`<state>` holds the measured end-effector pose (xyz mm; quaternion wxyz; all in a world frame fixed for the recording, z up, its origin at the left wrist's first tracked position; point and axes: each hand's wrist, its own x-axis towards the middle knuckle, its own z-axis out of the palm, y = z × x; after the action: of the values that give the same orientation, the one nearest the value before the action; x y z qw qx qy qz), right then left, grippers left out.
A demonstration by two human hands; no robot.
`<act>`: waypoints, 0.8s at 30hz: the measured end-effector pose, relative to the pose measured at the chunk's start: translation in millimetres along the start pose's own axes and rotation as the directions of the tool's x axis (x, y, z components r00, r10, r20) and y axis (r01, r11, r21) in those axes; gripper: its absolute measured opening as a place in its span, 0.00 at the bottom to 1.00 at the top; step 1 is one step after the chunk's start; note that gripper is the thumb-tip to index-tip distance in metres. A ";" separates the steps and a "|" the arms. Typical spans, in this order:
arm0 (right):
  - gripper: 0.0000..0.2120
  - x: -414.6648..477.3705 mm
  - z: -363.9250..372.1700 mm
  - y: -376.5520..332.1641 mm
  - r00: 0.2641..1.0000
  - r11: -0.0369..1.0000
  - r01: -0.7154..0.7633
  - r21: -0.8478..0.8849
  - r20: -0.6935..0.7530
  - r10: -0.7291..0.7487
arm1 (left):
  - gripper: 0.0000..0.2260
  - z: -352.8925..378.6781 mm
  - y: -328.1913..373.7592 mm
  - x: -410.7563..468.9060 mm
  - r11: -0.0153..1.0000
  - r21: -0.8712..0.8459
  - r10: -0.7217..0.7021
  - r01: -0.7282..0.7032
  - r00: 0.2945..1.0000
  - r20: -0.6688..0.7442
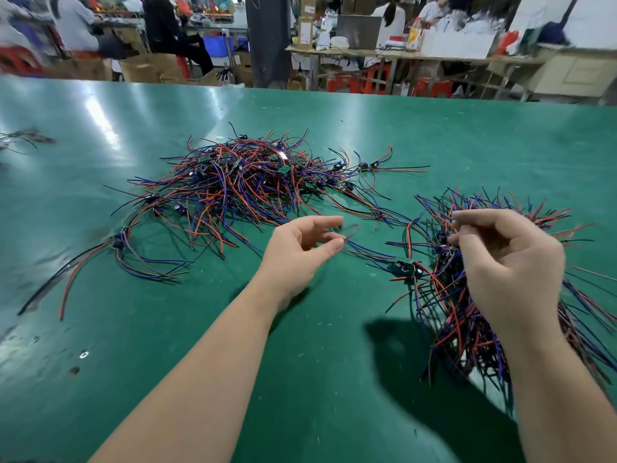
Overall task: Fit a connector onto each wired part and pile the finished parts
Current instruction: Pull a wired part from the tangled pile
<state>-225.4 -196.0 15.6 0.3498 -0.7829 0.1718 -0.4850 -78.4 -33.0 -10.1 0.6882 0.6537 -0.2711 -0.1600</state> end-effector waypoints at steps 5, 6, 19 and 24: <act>0.30 -8.9 15.4 -7.0 0.837 0.978 -0.155 0.140 0.545 0.055 | 0.12 11.2 14.3 -16.3 0.913 -0.399 0.023 0.088 0.964 0.264; 0.30 -12.0 20.4 -6.6 0.785 0.973 -0.190 0.133 0.615 0.069 | 0.13 13.1 15.7 -18.7 0.893 -0.439 0.052 0.099 0.946 0.320; 0.11 -1.1 18.5 -15.9 0.847 0.502 -0.531 0.683 0.397 0.354 | 0.08 5.5 25.1 -14.3 0.745 -0.658 -0.085 0.108 0.994 0.067; 0.11 1.3 16.4 -16.2 0.808 0.399 -0.577 0.713 0.427 0.405 | 0.06 8.0 23.2 -14.7 0.933 -0.360 -0.029 0.014 0.999 -0.037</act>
<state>-211.6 -179.2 23.3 0.8114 -0.4836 0.1176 -0.3065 -97.9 -28.9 10.4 0.7999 0.5228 -0.2157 -0.2008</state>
